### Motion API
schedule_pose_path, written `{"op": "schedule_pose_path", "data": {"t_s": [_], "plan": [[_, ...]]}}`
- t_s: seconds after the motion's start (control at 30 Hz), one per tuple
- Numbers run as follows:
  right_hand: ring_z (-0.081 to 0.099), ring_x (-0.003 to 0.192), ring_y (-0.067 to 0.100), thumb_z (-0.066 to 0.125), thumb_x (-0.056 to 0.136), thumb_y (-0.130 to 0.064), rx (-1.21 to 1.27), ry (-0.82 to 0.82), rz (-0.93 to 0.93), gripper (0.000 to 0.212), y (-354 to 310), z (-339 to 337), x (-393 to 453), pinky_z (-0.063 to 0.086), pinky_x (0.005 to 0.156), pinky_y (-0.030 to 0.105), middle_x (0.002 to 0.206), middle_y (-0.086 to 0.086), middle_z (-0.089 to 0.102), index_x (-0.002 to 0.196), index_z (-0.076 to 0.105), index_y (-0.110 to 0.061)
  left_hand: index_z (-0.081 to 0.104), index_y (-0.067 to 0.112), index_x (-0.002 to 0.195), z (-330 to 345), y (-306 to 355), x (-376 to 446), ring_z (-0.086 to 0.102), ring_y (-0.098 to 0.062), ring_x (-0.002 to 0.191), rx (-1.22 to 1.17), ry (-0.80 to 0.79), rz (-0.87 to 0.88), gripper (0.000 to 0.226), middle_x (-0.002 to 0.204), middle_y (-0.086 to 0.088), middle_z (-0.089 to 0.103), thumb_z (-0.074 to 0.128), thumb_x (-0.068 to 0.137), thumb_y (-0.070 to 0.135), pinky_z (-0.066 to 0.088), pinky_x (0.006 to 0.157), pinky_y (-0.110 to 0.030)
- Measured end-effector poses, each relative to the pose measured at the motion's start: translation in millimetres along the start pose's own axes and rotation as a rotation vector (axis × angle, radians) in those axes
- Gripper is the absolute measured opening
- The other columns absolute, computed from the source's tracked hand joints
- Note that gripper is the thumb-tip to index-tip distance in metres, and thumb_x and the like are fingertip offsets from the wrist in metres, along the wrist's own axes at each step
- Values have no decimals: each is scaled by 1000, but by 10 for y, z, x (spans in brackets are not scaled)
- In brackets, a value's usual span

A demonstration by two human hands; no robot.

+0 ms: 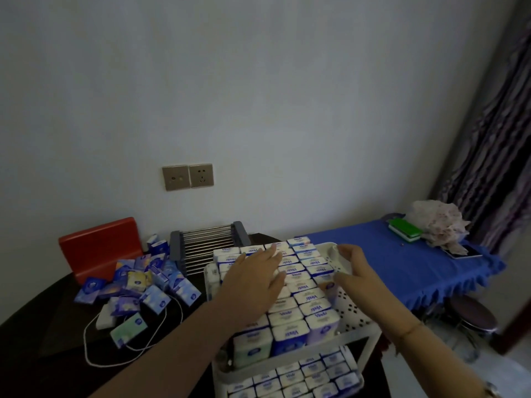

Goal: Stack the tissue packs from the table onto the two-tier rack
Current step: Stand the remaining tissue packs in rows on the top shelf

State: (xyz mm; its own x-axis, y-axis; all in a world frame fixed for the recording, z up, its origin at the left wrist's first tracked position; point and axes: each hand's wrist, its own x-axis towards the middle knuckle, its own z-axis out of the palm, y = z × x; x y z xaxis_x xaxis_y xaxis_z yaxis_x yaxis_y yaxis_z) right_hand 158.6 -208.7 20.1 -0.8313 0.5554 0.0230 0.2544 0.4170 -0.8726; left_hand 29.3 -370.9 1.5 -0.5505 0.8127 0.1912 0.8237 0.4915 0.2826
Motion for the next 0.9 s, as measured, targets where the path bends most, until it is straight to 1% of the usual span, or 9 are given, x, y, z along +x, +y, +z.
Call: {"op": "schedule_pose_path", "data": {"t_s": [0.07,0.13,0.2,0.3,0.43,0.53,0.67,0.73,0.9], "plan": [[58,100,22,48,93,-13,-97,1,-114,44,-318,87,-125,53,82,29,132,2,48,132,35,-27,33,23,147,-74,-171,-100,22,-9,143,-53,47,-17,48,157,7,20,31,101,38,10,118,-33],[56,82,4,48,93,-17,-135,-33,-200,40,-599,270,-209,48,70,9,125,-7,49,130,38,-29,42,20,142,-153,-372,-224,31,-12,140,-134,111,-39,47,154,5,29,36,99,38,18,117,-32],[54,73,-5,48,94,-13,-128,-66,-231,37,-823,531,-266,40,63,5,115,-13,50,127,39,-28,48,19,138,-248,-590,-406,38,-14,136,-209,146,-65,46,150,5,37,38,98,38,26,115,-35],[53,96,-1,50,92,-10,-83,-111,-244,35,-1046,1026,-289,39,71,5,113,-12,52,122,43,-26,56,20,131,-371,-966,-733,49,-16,126,-240,206,-94,45,142,2,49,40,94,38,34,110,-34],[52,85,2,51,93,-16,-114,-191,-226,33,-1263,1745,-322,42,68,10,109,-3,56,122,43,-28,55,13,131,-524,-1567,-1226,45,-14,130,-222,261,-190,39,140,-2,51,52,96,29,27,106,-17],[53,81,9,51,92,-13,-116,-231,-225,32,-1444,2278,-341,39,61,9,100,1,59,120,44,-28,58,14,127,-608,-2067,-1620,49,-14,126,-274,276,-272,34,134,1,55,55,94,22,31,104,-19],[54,94,4,53,91,-12,-114,-277,-178,26,-1496,2898,-303,43,70,5,105,-12,53,112,46,-25,62,17,120,-628,-2685,-2010,57,-13,110,-256,258,-334,30,121,4,61,53,93,26,36,88,-16],[58,94,10,55,91,-12,-136,-290,-142,24,-1430,3151,-244,47,77,16,107,-6,57,111,49,-23,61,18,122,-604,-2950,-2125,57,-10,109,-263,235,-367,30,122,5,60,54,93,24,36,87,-15],[45,60,3,55,91,-12,-218,-312,-50,26,-1193,3624,10,35,49,9,80,-5,52,114,47,-22,56,22,128,-409,-3433,-2207,54,-8,112,-292,161,-460,35,126,7,57,52,94,29,42,93,-22]]}}
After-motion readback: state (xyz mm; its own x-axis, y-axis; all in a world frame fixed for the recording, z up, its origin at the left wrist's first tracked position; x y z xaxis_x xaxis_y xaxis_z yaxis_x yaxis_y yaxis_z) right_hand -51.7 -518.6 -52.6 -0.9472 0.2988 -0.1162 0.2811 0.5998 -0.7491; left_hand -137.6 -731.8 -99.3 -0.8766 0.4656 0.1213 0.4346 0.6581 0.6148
